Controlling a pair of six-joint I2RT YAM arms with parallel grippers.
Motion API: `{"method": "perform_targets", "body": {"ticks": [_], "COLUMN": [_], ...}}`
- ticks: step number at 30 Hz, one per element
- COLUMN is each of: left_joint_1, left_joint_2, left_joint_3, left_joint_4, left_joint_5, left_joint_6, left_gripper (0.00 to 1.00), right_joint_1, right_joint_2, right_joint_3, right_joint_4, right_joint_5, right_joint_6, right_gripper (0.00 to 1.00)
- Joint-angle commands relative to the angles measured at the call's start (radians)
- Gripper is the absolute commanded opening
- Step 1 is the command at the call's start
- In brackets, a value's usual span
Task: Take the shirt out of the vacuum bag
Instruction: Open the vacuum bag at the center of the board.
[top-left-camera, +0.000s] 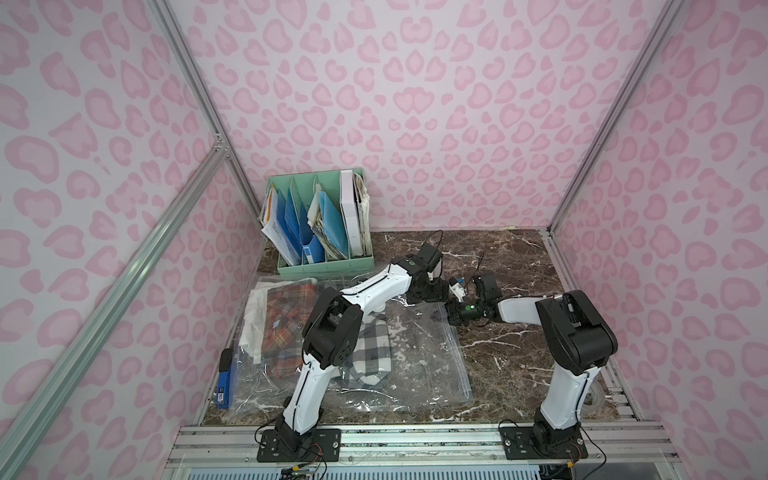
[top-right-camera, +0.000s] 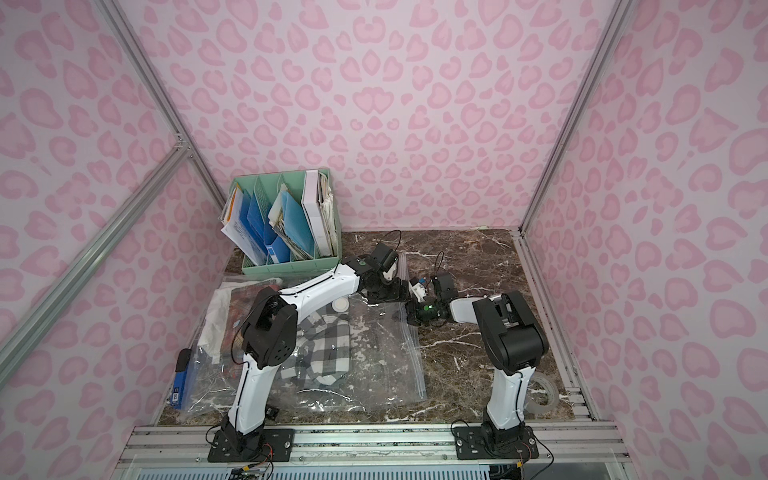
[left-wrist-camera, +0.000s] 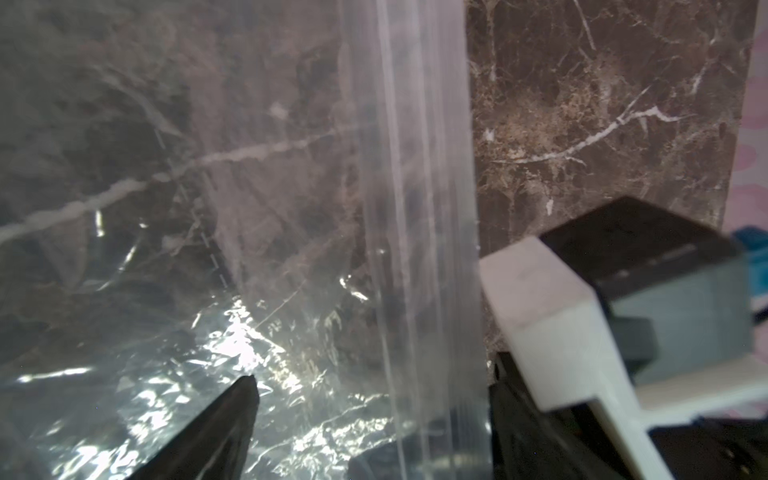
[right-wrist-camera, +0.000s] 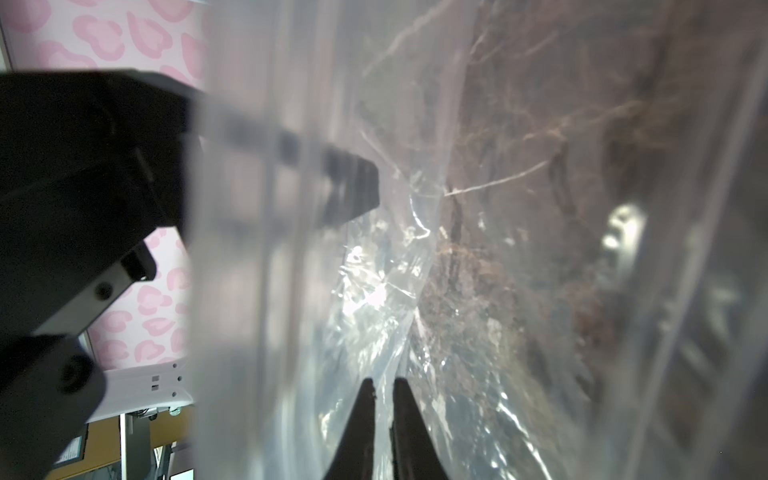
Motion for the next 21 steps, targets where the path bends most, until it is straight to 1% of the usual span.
{"method": "perform_targets", "body": {"ticks": [1, 4, 5, 7, 10, 12, 14, 16, 19, 21], "left_joint_1": [0.002, 0.002, 0.001, 0.001, 0.006, 0.014, 0.025, 0.036, 0.037, 0.035], "left_joint_2": [0.027, 0.044, 0.052, 0.067, 0.064, 0.053, 0.038, 0.015, -0.027, -0.057], "left_joint_3": [0.050, 0.064, 0.067, 0.076, 0.075, 0.074, 0.075, 0.078, 0.075, 0.074], "left_joint_4": [-0.116, -0.129, -0.128, -0.138, -0.157, -0.162, -0.163, -0.170, -0.168, -0.159], "left_joint_5": [-0.071, -0.077, -0.075, -0.085, -0.114, -0.132, -0.125, -0.114, -0.072, -0.040], "left_joint_6": [-0.001, 0.009, 0.012, 0.019, 0.030, 0.043, 0.055, 0.064, 0.069, 0.067], "left_gripper": [0.89, 0.85, 0.81, 0.70, 0.49, 0.32, 0.21, 0.15, 0.13, 0.12], "right_joint_1": [0.003, 0.005, 0.005, 0.006, 0.008, 0.008, 0.008, 0.003, 0.009, 0.032], "right_joint_2": [-0.013, -0.019, -0.019, -0.022, -0.028, -0.031, -0.029, -0.024, 0.006, 0.044], "right_joint_3": [-0.005, -0.008, -0.009, -0.007, -0.005, -0.006, -0.001, 0.005, 0.052, 0.104], "right_joint_4": [0.017, 0.017, 0.018, 0.016, 0.015, 0.016, 0.017, 0.055, 0.098, 0.091], "right_joint_5": [-0.011, -0.011, -0.010, -0.010, -0.009, -0.015, -0.022, -0.049, -0.088, -0.111], "right_joint_6": [-0.022, -0.024, -0.023, -0.023, -0.024, -0.026, -0.020, 0.022, 0.091, 0.102], "right_gripper": [0.13, 0.13, 0.13, 0.13, 0.13, 0.13, 0.14, 0.18, 0.22, 0.24]}}
